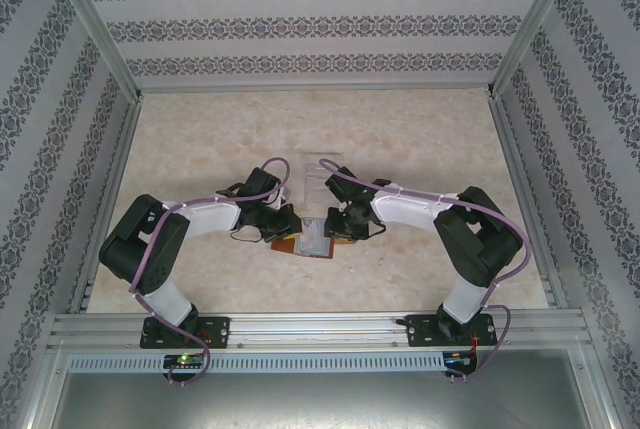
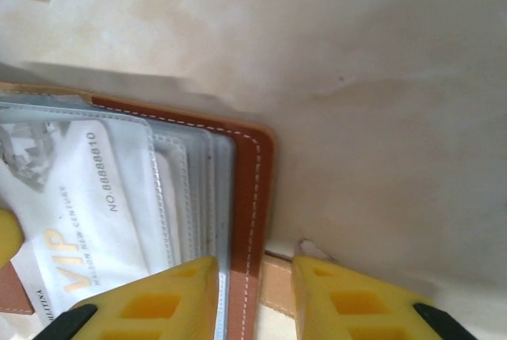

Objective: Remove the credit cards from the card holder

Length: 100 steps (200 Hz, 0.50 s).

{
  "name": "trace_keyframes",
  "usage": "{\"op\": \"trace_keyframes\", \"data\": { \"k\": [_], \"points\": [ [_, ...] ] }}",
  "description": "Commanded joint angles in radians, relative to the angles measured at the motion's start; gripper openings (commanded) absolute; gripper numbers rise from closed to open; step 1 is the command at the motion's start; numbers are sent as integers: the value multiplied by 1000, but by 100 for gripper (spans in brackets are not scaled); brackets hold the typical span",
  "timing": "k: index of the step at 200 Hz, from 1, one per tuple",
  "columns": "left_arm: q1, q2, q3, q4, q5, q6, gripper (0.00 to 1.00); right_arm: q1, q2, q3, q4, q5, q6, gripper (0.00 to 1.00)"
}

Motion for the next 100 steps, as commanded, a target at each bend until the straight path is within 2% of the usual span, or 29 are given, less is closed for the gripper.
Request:
{"op": "trace_keyframes", "data": {
  "k": [1, 43, 100],
  "points": [
    [17, -20, 8, -57, -36, 25, 8, -5, -49, 18, -48, 34, -11, 31],
    [17, -11, 3, -51, -29, 26, 7, 23, -68, 42, 0, -38, 10, 29],
    [17, 12, 13, -44, -13, 31, 7, 43, -4, 72, 81, -128, 34, 27]
  ]
}}
